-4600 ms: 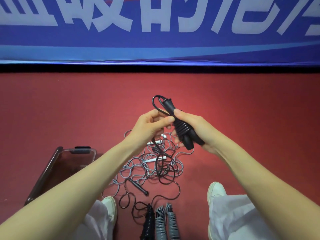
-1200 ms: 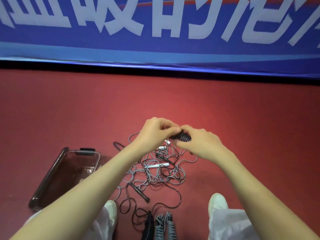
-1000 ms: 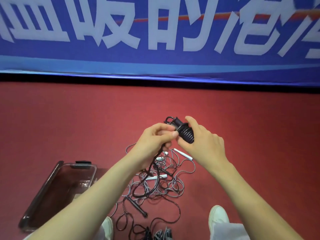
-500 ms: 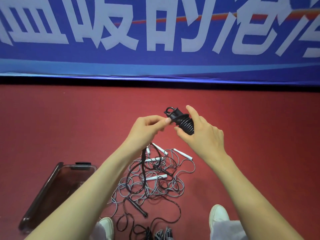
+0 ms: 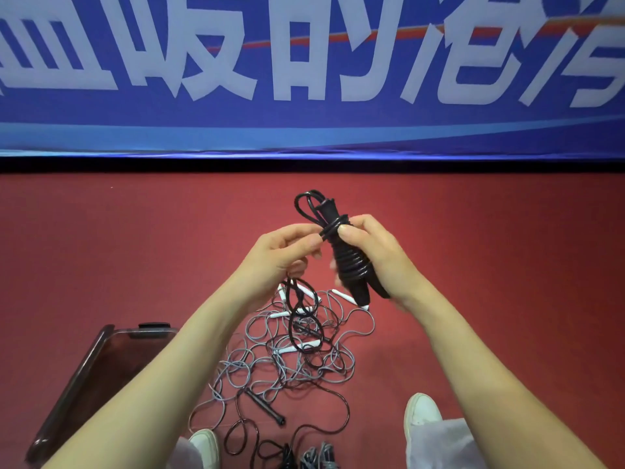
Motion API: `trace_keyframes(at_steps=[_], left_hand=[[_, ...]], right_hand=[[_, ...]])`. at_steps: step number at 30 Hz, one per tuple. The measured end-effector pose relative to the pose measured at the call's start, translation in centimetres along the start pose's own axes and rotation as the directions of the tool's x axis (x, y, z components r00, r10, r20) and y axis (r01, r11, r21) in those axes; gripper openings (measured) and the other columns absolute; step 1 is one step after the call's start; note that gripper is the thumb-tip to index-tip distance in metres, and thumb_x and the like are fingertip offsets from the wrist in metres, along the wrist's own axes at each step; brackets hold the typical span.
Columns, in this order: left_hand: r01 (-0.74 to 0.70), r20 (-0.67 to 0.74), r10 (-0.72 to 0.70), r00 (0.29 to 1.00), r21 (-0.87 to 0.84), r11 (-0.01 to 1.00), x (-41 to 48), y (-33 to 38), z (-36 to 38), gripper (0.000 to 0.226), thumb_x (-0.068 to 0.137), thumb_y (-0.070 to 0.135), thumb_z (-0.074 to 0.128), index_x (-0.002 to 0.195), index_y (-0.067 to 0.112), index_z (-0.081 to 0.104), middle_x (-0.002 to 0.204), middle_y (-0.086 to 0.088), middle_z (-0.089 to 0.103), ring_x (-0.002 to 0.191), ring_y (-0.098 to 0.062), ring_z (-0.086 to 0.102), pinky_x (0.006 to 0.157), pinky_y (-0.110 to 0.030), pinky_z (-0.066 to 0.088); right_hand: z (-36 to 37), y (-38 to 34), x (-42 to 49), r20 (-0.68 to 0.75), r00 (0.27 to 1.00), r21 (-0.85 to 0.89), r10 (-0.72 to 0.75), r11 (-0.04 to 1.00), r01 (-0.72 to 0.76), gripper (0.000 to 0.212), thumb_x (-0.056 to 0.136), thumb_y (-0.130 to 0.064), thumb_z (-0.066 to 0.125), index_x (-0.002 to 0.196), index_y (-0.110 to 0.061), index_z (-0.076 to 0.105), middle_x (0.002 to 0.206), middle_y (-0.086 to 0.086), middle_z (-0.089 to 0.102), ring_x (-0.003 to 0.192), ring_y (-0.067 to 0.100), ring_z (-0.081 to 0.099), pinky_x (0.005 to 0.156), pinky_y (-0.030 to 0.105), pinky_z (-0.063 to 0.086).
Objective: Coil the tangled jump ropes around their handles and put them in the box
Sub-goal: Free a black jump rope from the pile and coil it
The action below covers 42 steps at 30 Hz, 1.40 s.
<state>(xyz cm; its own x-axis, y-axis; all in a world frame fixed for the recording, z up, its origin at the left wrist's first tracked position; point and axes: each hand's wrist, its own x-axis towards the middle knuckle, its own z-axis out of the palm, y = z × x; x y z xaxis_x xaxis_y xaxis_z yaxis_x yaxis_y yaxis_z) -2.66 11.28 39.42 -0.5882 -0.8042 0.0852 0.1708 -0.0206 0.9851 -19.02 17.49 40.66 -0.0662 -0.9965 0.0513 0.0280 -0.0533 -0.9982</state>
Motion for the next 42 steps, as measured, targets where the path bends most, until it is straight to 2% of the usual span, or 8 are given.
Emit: trace_keyframes(at_steps=[4, 9, 17, 22, 27, 33, 37, 42], left_hand=[[-0.064, 0.075, 0.063, 0.995, 0.01, 0.998, 0.0, 0.5, 0.0, 0.01, 0.086, 0.026, 0.062, 0.084, 0.019, 0.069, 0.063, 0.008, 0.048, 0.047, -0.005, 0.024, 0.045, -0.015, 0.02], [-0.087, -0.044, 0.089, 0.995, 0.057, 0.995, -0.4, 0.0, 0.4, 0.022, 0.088, 0.027, 0.057, 0.07, 0.024, 0.067, 0.056, 0.011, 0.046, 0.046, -0.004, 0.024, 0.047, -0.018, 0.019], [-0.101, -0.129, 0.142, 0.981, 0.281, 0.954, -0.1, -0.4, 0.8, 0.015, 0.092, 0.022, 0.061, 0.092, 0.011, 0.07, 0.051, 0.013, 0.047, 0.047, -0.004, 0.032, 0.048, -0.015, 0.029], [-0.073, 0.0, 0.077, 0.997, 0.309, 0.948, -0.5, 0.4, 0.3, 0.013, 0.091, 0.022, 0.061, 0.1, 0.019, 0.07, 0.057, 0.004, 0.038, 0.05, -0.008, 0.028, 0.048, -0.019, 0.024], [-0.003, 0.183, -0.072, 0.981, 0.378, 0.926, -0.7, 1.8, -2.1, 0.026, 0.094, 0.025, 0.054, 0.105, 0.008, 0.07, 0.064, 0.004, 0.047, 0.059, -0.009, 0.043, 0.062, -0.019, 0.036], [0.025, 0.122, -0.094, 0.988, 0.475, 0.88, -0.7, 2.1, -3.7, 0.032, 0.084, 0.038, 0.063, 0.095, 0.01, 0.073, 0.061, 0.006, 0.049, 0.06, -0.009, 0.043, 0.063, -0.02, 0.038], [0.076, 0.175, -0.176, 0.969, 0.465, 0.882, -0.9, 1.3, -3.5, 0.027, 0.087, 0.037, 0.06, 0.086, 0.014, 0.074, 0.064, 0.0, 0.052, 0.066, -0.016, 0.046, 0.069, -0.027, 0.039], [0.055, 0.287, -0.184, 0.94, 0.404, 0.913, -0.8, 1.1, -4.2, 0.024, 0.089, 0.029, 0.055, 0.086, 0.01, 0.068, 0.07, 0.001, 0.061, 0.075, -0.01, 0.055, 0.079, -0.017, 0.044]], right_hand=[[0.7, -0.2, -0.4, 0.266, 0.953, 0.206, 0.142, 0.958, -0.2, 0.047, 0.088, -0.052, 0.049, 0.102, -0.008, 0.056, 0.069, 0.016, 0.062, 0.051, 0.028, 0.059, 0.05, 0.03, 0.051], [0.2, -0.3, 0.1, 0.311, 0.915, 0.145, 0.256, 0.939, -0.312, 0.06, 0.082, -0.06, 0.045, 0.116, -0.011, 0.057, 0.084, 0.018, 0.067, 0.061, 0.029, 0.066, 0.053, 0.032, 0.056], [1.1, 0.6, 0.2, 0.047, 0.97, 0.133, 0.237, 0.961, -0.242, 0.064, 0.072, -0.068, 0.055, 0.097, -0.01, 0.068, 0.081, 0.02, 0.065, 0.053, 0.029, 0.062, 0.055, 0.032, 0.055], [0.7, 0.2, -0.4, -0.052, 0.983, 0.083, 0.179, 0.981, -0.174, 0.054, 0.078, -0.054, 0.058, 0.098, -0.004, 0.065, 0.069, 0.021, 0.063, 0.05, 0.027, 0.059, 0.05, 0.03, 0.053], [0.0, -0.3, -0.3, -0.113, 0.979, 0.074, 0.171, 0.984, -0.164, 0.051, 0.082, -0.051, 0.06, 0.094, -0.001, 0.061, 0.068, 0.021, 0.06, 0.049, 0.027, 0.058, 0.046, 0.028, 0.051], [-0.6, 0.4, 0.0, -0.204, 0.976, -0.321, 0.075, 0.937, -0.139, 0.049, 0.075, -0.067, 0.064, 0.068, -0.019, 0.064, 0.069, 0.012, 0.062, 0.061, 0.032, 0.061, 0.069, 0.054, 0.054], [-0.2, -0.2, 0.0, -0.135, 0.984, -0.106, 0.115, 0.986, -0.13, 0.044, 0.084, -0.051, 0.062, 0.08, -0.007, 0.061, 0.071, 0.022, 0.06, 0.054, 0.03, 0.058, 0.05, 0.035, 0.053], [-0.3, -1.0, -0.8, 0.02, 0.984, 0.033, 0.179, 0.983, -0.18, 0.058, 0.075, -0.063, 0.053, 0.084, -0.006, 0.06, 0.065, 0.018, 0.061, 0.049, 0.028, 0.058, 0.049, 0.029, 0.052]])
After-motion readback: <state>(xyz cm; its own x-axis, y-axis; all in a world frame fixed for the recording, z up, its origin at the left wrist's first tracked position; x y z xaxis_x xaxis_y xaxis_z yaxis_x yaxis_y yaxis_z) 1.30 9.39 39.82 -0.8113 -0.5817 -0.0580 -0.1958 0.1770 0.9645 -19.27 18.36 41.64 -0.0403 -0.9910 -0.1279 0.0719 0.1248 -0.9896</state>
